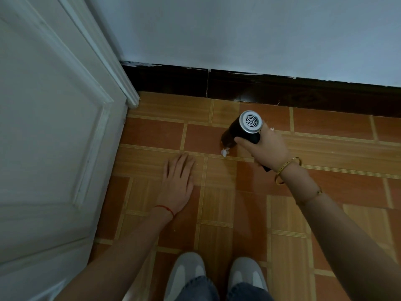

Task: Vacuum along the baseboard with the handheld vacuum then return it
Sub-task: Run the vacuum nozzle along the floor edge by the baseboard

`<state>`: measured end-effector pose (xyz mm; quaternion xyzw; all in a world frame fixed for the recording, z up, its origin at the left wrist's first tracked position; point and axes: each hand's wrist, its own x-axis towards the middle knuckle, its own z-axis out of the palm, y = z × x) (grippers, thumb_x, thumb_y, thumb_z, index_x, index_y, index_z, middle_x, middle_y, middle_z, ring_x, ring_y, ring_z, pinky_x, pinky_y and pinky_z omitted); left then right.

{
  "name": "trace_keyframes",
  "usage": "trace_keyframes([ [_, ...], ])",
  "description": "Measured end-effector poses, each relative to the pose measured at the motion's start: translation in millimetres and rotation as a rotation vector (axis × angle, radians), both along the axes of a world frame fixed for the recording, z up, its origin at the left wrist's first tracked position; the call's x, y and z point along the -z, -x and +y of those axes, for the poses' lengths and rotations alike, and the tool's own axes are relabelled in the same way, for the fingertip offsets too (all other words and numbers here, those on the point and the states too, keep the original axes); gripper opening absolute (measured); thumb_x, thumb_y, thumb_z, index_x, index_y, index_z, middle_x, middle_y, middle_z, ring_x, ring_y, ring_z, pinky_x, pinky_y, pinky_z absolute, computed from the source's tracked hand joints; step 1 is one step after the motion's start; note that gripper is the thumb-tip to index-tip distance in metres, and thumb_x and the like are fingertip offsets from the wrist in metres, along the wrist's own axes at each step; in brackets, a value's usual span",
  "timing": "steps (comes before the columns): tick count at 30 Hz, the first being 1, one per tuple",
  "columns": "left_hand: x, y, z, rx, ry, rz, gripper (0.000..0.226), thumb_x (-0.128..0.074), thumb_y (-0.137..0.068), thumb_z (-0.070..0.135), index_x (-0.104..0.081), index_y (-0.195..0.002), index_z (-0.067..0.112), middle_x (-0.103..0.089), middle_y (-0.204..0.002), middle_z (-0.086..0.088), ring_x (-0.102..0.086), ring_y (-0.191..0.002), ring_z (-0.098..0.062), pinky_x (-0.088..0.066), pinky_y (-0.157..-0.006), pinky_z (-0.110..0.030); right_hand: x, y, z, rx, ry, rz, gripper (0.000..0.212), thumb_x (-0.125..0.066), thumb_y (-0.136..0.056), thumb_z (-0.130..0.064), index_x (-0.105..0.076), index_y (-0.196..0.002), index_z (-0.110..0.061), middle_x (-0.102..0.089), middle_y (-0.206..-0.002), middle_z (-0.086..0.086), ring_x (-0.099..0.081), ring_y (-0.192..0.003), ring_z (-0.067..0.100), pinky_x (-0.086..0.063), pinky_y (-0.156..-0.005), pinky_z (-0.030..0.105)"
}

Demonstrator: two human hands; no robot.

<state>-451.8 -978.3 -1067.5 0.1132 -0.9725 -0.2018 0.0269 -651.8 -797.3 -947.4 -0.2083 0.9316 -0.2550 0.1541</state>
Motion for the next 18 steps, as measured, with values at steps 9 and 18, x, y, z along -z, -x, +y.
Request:
trace_keyframes([
  [9,3,0,0,-0.011,-0.008,0.063,0.049,-0.037,-0.100,0.025,-0.042,-0.147,0.012,-0.038,-0.154,-0.010,-0.029,-0.146,-0.026,-0.014,-0.121,-0.057,-8,-5,9,-0.021,0.033,-0.024,0.062,-0.065,-0.085,-0.046,-0.045,-0.132,-0.013,-0.063,-0.101,0.000,-0.063,-0.093,0.021,-0.043,-0.069,0.020],
  [18,5,-1,-2,-0.009,0.016,0.058,0.050,-0.036,-0.100,0.027,-0.042,-0.147,0.013,-0.038,-0.155,-0.010,-0.028,-0.147,-0.025,-0.017,-0.120,-0.058,-8,-15,19,-0.016,0.073,-0.179,0.045,-0.066,-0.084,-0.045,-0.049,-0.114,-0.018,-0.053,-0.074,-0.013,-0.053,-0.064,0.005,-0.042,-0.058,0.021],
])
